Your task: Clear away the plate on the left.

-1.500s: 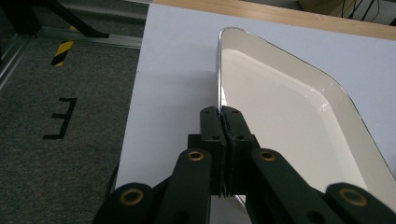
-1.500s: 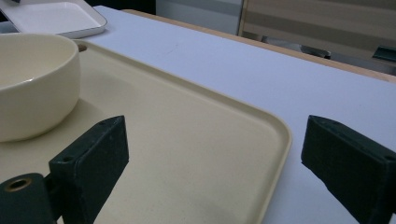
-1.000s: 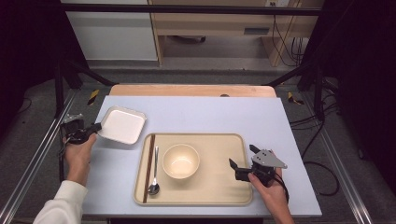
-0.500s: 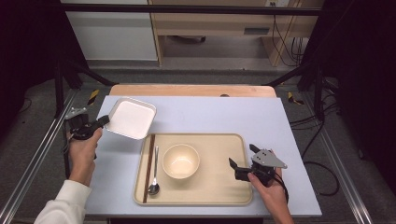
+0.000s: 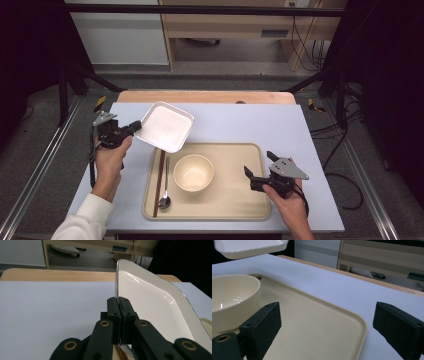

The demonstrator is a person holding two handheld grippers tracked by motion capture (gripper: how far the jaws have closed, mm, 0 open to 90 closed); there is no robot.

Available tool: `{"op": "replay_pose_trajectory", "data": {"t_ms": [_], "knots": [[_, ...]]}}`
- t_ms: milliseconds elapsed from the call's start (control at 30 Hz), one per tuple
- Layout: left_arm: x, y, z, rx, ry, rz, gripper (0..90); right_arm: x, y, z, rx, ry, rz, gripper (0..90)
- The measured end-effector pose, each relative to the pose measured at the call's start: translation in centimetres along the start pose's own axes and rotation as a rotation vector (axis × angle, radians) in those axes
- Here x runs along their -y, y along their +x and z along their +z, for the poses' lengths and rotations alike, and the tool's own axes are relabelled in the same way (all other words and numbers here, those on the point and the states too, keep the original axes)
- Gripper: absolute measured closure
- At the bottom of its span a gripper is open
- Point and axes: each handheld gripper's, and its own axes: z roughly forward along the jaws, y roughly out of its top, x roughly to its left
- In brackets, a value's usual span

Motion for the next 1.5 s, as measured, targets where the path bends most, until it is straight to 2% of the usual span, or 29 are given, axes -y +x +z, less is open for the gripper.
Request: {"op": "replay_pose_trajectory", "data": {"t_ms": [233,333,467,667,967,1100,1333,1500], "knots": [[0.0,-2.6,0.5,0.048,0.004,0.029,88.7,-0.6,0.5,-0.1,-0.003,-0.007,-0.006,8.6],[0.1,-3.4,0.5,0.065,0.007,0.042,88.7,-1.0,0.9,-0.1,-0.004,-0.011,0.001,9.4],[0.3,-4.3,0.4,0.085,0.011,0.054,88.6,-1.8,1.6,0.0,-0.021,-0.008,-0.014,10.1],[0.9,-5.5,0.2,0.110,0.017,0.075,88.6,-2.7,3.4,0.6,-0.069,-0.007,-0.017,10.4],[1.8,-6.7,-0.2,0.134,0.027,0.102,88.7,-3.0,6.7,2.6,-0.167,0.040,-0.024,9.3],[2.0,-7.0,-0.4,0.135,0.026,0.117,88.7,-3.0,7.4,3.3,-0.201,0.057,0.007,8.8],[2.3,-7.6,-0.4,0.144,0.030,0.134,88.7,-2.6,7.4,4.6,-0.254,0.091,0.074,8.8],[2.5,-8.3,-0.4,0.136,0.030,0.170,88.6,-2.4,7.4,5.6,-0.327,0.121,0.142,7.2]]}}
